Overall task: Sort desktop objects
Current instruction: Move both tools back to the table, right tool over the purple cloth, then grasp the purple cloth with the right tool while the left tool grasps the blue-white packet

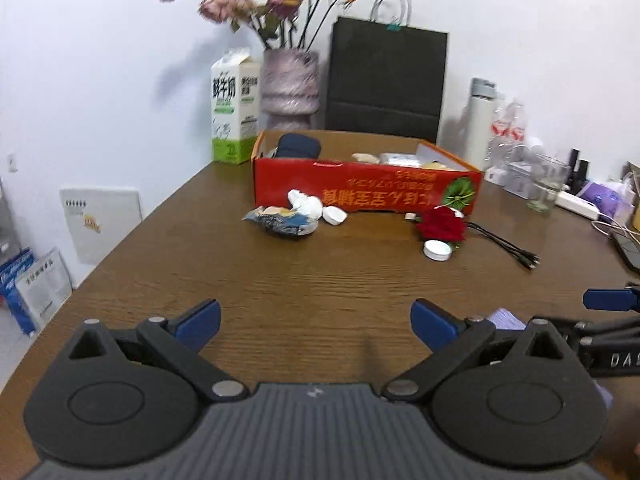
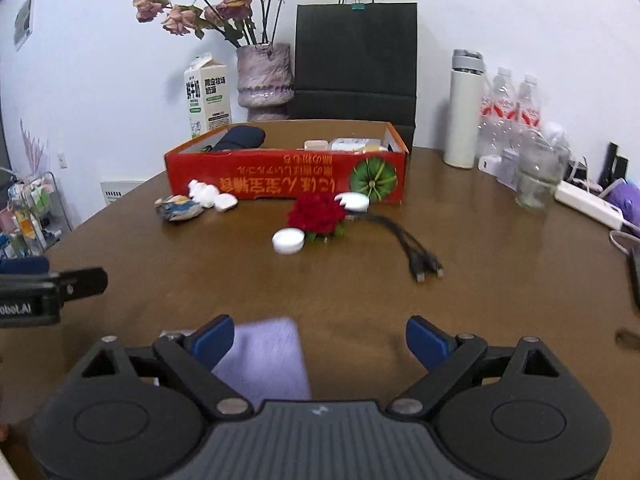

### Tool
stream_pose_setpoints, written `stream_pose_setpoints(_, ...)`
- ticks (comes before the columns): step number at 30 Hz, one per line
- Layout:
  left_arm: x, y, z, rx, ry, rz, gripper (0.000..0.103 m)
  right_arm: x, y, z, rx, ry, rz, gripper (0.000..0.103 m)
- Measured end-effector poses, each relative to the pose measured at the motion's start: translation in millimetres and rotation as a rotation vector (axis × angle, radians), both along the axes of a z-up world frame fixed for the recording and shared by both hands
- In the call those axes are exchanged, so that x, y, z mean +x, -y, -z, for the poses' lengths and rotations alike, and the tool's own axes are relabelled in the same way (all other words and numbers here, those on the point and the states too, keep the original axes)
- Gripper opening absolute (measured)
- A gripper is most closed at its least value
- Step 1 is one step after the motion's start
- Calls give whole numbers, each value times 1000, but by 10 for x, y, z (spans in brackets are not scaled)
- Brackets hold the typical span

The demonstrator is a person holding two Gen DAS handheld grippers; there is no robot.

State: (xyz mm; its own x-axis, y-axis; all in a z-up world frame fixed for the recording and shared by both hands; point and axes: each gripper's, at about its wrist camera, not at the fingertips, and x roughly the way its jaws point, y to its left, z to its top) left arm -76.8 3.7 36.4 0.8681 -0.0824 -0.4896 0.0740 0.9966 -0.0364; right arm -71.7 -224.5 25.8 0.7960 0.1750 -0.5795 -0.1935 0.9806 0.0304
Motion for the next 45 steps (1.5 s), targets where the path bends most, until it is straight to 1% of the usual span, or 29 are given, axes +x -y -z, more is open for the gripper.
stream_pose_setpoints(4, -168, 42, -7, 69, 87, 16, 103, -288, -86, 24, -40, 41, -17, 93)
stream_pose_setpoints(5, -210, 60, -13, 77, 106, 23, 103, -376, -90, 15, -37, 64, -17, 93)
stream_pose_setpoints(6, -269, 77, -17, 68, 131, 36, 103, -448, -81, 3, -29, 93, -14, 93)
stream_pose_setpoints(7, -325, 78, -19, 47, 158, 57, 103, -526, -66, -9, -19, 133, 3, 97)
stream_pose_setpoints(8, -385, 90, -23, 24, 181, 76, 103, -602, -36, -18, -4, 179, 32, 103)
stream_pose_setpoints(10, -491, 129, -35, -14, 208, 120, 103, -759, 22, -14, 25, 282, 75, 103)
stream_pose_setpoints(11, -534, 140, -43, -35, 212, 149, 103, -815, 49, -10, 30, 319, 75, 103)
stream_pose_setpoints(13, -583, 151, -40, -79, 214, 186, 103, -852, 103, -22, 46, 344, 60, 103)
stream_pose_setpoints(15, -605, 169, -10, -103, 208, 192, 103, -860, 128, -20, 65, 334, 30, 103)
stream_pose_setpoints(17, -605, 157, 31, -148, 190, 201, 103, -896, 140, -10, 74, 350, 0, 103)
stream_pose_setpoints(18, -602, 148, 54, -156, 180, 194, 103, -896, 137, -13, 80, 344, -14, 103)
stream_pose_setpoints(21, -542, 152, 113, -103, 132, 178, 103, -827, 83, 22, 74, 257, -55, 102)
stream_pose_setpoints(23, -491, 135, 144, -75, 101, 133, 103, -764, -18, 79, 28, 203, -72, 101)
stream_pose_setpoints(25, -452, 120, 177, -39, 84, 65, 103, -740, -98, 134, 1, 171, -94, 99)
stream_pose_setpoints(28, -380, 76, 204, 0, 55, -5, 103, -652, -207, 197, -24, 113, -123, 93)
stream_pose_setpoints(30, -315, 37, 213, 15, 32, -28, 103, -578, -267, 226, -47, 78, -134, 89)
stream_pose_setpoints(32, -244, 18, 210, 53, 27, -47, 103, -460, -309, 255, -66, 32, -135, 85)
stream_pose_setpoints(33, -215, 3, 201, 64, 27, -55, 103, -418, -318, 257, -63, 18, -133, 85)
stream_pose_setpoints(34, -157, -31, 177, 50, 9, -51, 103, -354, -315, 256, -43, -1, -130, 85)
stream_pose_setpoints(35, -108, -61, 151, 34, 8, -48, 103, -301, -286, 252, -13, -28, -129, 86)
stream_pose_setpoints(36, -35, -84, 121, 36, -5, -52, 103, -253, -286, 240, -4, -42, -124, 85)
stream_pose_setpoints(37, 59, -102, 85, 45, -24, -59, 103, -207, -303, 229, -21, -52, -123, 82)
stream_pose_setpoints(39, 262, -156, 15, 40, -24, -50, 103, -93, -316, 196, -22, -75, -132, 72)
stream_pose_setpoints(40, 383, -185, 0, 37, -18, -35, 103, -38, -316, 184, -25, -76, -125, 62)
stream_pose_setpoints(41, 534, -215, 5, 39, -20, -36, 103, 34, -310, 175, -23, -77, -115, 57)
stream_pose_setpoints(42, 700, -241, 21, 43, -35, -60, 103, 96, -301, 171, -19, -80, -107, 55)
stream_pose_setpoints(43, 863, -261, 29, 39, -52, -81, 103, 149, -297, 166, -18, -82, -98, 46)
stream_pose_setpoints(44, 1042, -290, 31, 21, -61, -79, 103, 207, -295, 165, -16, -79, -89, 41)
stream_pose_setpoints(45, 1180, -298, 30, 12, -68, -70, 103, 252, -296, 167, -16, -74, -85, 41)
